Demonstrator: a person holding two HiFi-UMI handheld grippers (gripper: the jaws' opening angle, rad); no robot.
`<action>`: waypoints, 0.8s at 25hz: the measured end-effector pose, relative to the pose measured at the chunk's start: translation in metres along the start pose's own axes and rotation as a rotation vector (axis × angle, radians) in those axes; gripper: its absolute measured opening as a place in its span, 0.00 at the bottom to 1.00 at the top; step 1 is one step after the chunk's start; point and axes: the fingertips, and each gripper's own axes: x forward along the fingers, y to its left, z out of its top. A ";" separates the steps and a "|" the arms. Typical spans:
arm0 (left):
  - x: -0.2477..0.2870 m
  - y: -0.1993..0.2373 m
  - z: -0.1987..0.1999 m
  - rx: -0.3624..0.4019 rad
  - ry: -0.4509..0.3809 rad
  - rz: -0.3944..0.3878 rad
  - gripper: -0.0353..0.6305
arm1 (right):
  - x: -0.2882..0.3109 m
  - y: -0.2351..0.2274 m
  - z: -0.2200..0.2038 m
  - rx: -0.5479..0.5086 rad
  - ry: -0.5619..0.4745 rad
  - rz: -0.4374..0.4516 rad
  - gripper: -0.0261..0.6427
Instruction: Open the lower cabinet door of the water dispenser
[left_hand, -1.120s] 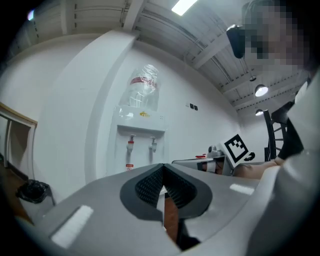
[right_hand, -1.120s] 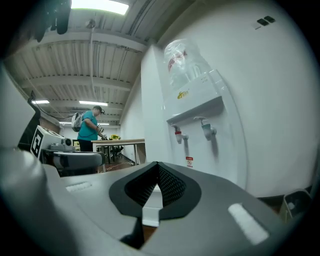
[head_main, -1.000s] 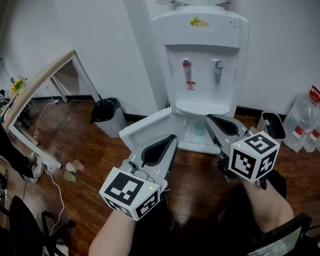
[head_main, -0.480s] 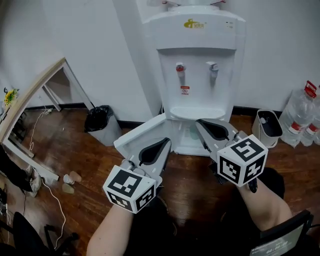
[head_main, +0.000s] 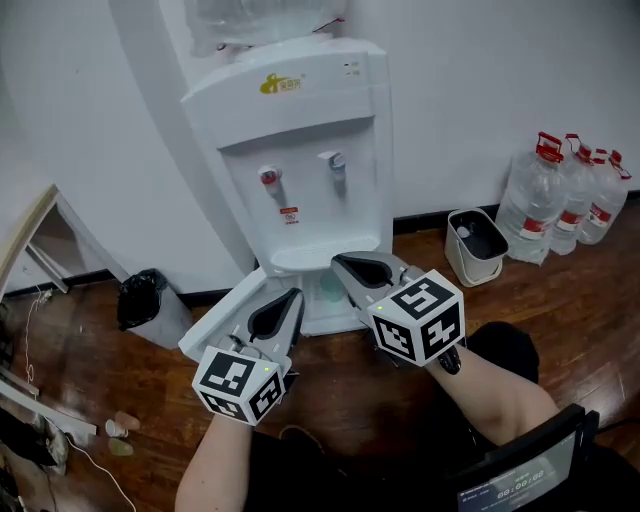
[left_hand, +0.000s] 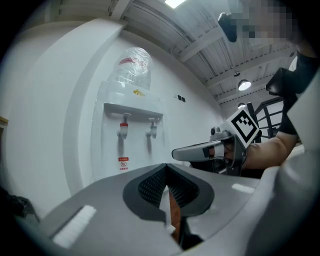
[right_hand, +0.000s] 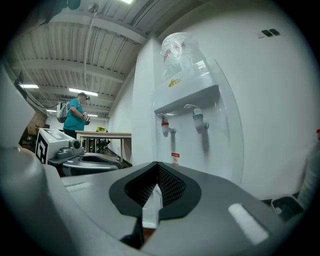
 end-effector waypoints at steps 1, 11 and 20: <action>0.003 0.003 -0.004 0.001 0.006 0.001 0.11 | 0.001 -0.003 0.000 -0.005 0.003 -0.007 0.04; 0.015 0.013 -0.010 -0.011 0.010 -0.008 0.11 | 0.015 0.001 -0.004 -0.028 0.020 0.026 0.04; 0.030 0.040 -0.031 -0.042 0.017 0.035 0.11 | 0.027 -0.011 -0.006 -0.003 0.014 -0.005 0.04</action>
